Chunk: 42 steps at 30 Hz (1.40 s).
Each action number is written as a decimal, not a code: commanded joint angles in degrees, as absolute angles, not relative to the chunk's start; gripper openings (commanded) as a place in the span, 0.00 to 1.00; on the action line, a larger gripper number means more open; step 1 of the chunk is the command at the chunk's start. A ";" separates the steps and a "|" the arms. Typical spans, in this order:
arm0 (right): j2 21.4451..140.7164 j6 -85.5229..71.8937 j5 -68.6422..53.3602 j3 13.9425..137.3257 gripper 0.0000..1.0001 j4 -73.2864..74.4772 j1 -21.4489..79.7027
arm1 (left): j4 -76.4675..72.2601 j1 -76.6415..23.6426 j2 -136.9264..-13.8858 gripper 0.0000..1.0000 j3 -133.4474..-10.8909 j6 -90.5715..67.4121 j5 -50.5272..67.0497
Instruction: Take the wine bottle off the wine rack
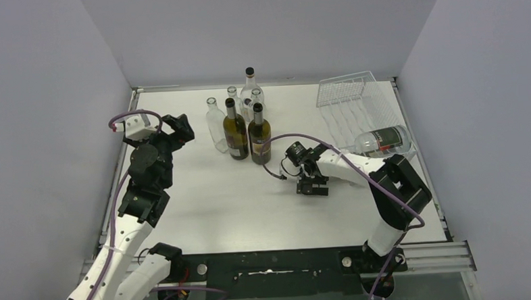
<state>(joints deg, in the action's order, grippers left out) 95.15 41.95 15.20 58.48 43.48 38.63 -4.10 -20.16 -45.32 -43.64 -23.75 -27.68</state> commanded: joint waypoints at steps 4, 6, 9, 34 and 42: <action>96.36 45.09 19.82 56.49 0.88 37.83 37.07 | -7.03 -20.48 -44.40 0.89 -44.49 -23.38 -28.03; 96.35 45.34 19.62 56.35 0.87 37.53 37.15 | -7.03 -20.48 -44.38 0.89 -44.48 -23.38 -28.08; 96.59 45.44 19.79 56.34 0.84 37.75 37.34 | -7.03 -20.48 -44.47 0.89 -44.48 -23.38 -28.04; 94.61 43.44 19.51 58.45 0.44 40.59 38.44 | -7.12 -20.48 -44.82 0.89 -44.38 -23.57 -27.72; 94.96 42.83 18.66 60.10 0.25 40.53 39.73 | -7.12 -20.48 -44.79 0.89 -44.43 -23.55 -27.80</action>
<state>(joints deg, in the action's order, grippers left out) 96.95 44.49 18.48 57.28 39.57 38.70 -4.10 -20.21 -45.25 -43.64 -23.75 -27.83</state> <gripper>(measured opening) 0.413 0.894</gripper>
